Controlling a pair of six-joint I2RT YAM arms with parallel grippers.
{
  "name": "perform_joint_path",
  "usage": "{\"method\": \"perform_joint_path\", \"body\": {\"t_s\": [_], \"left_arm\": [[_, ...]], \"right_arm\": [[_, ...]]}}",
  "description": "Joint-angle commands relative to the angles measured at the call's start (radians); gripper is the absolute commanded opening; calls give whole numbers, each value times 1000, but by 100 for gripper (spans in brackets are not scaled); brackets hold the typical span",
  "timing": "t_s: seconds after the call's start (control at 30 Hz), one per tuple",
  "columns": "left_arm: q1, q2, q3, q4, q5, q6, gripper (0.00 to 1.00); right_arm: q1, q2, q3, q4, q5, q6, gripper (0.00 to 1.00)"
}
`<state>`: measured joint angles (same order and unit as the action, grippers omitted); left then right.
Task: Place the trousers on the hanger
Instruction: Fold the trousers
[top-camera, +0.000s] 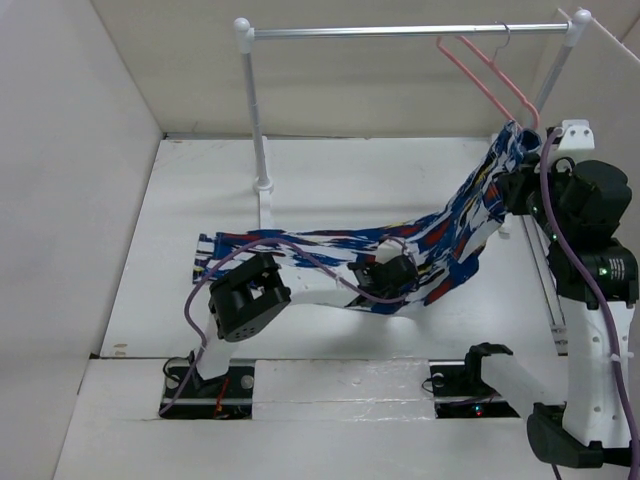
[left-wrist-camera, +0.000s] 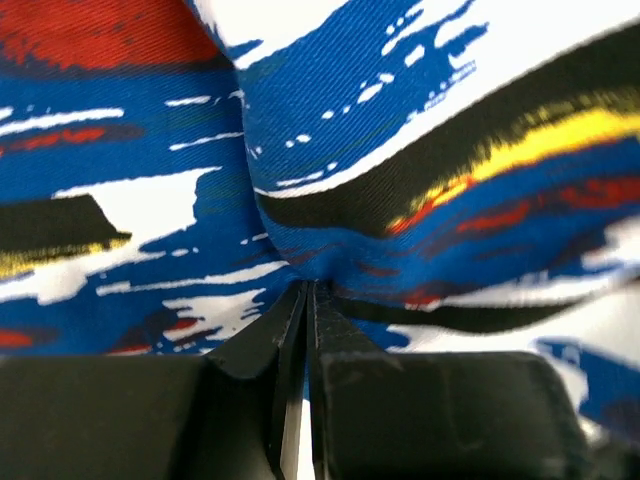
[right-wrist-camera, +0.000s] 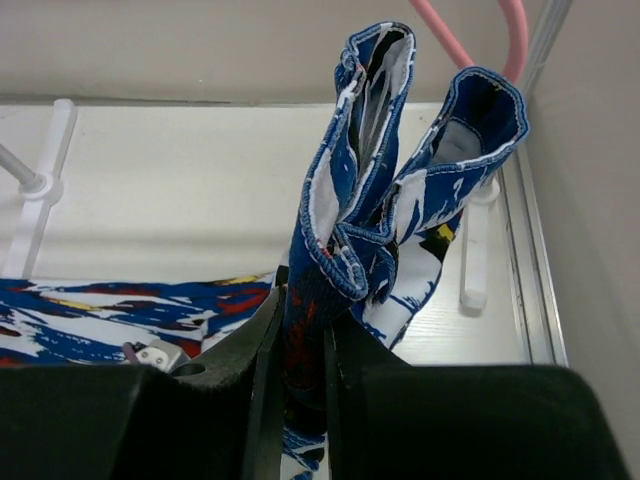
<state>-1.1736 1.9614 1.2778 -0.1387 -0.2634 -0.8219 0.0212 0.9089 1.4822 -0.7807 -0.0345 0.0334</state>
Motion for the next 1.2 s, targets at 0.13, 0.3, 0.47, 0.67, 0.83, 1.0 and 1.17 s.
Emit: {"method": "perform_joint_path", "body": {"t_s": [0.13,0.3,0.47,0.67,0.83,1.0,1.17], "left_arm": [[28,-167,-66,-45,-28,-33,3],[361,-622,-218,-163,-114,54,29],[829,-975,-146,-239,-47,219,40],[1074,-1019,44,-351,-57,279,39],[1074,-1032,77,-384,-175,283,51],[1074,-1056,-22,-345,-185,287,51],[1074,-992,-259,-198,-4,288,52]], "right_arm": [[155,77,26,123,-84,-53,0],[432,215,75,195,63,-35,0],[737,431,228,277,160,-35,0],[977,858,476,388,140,5,0],[1123,1287,761,252,9,36,78],[1114,1152,594,297,-10,16,80],[993,793,57,489,-32,54,57]]}}
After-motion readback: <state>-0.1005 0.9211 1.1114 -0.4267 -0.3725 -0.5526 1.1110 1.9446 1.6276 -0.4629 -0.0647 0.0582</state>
